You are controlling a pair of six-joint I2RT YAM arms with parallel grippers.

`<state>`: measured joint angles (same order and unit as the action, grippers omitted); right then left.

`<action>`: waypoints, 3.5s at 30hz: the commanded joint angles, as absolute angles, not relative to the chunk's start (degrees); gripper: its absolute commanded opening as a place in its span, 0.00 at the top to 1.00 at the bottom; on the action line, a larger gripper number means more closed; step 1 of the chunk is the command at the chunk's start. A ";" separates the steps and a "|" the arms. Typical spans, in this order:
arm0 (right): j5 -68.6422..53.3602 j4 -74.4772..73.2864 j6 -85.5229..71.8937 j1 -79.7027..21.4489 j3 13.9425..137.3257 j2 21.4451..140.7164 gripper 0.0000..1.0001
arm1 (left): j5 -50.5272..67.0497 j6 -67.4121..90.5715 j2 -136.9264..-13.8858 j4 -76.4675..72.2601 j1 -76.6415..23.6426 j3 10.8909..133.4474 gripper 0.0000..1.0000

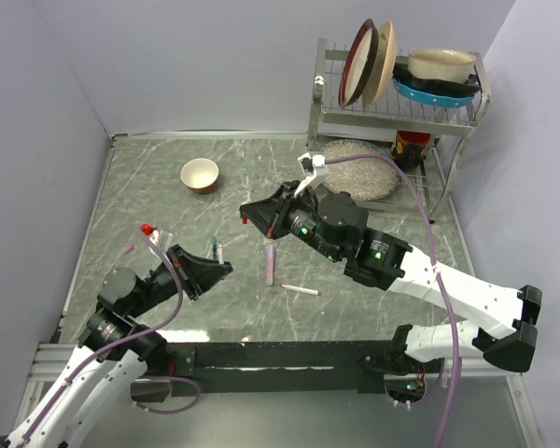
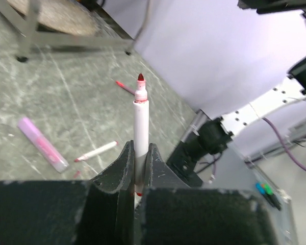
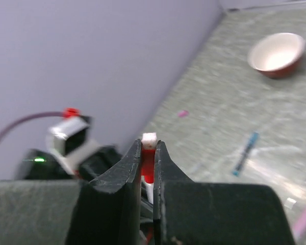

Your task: Insert the pens into the pen caps

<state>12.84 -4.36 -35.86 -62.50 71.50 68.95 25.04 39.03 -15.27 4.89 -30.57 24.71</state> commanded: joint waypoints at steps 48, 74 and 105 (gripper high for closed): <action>2.02 14.15 -44.65 -64.16 62.58 72.33 1.00 | 29.18 41.84 -12.83 -2.81 -30.50 23.12 0.99; 3.43 11.25 -42.28 -63.99 67.67 73.30 1.00 | 32.25 42.89 -13.53 -6.06 -30.50 22.06 0.99; 2.81 10.90 -42.28 -64.07 65.21 71.81 1.00 | 30.76 42.36 -13.80 -4.75 -30.50 23.11 0.99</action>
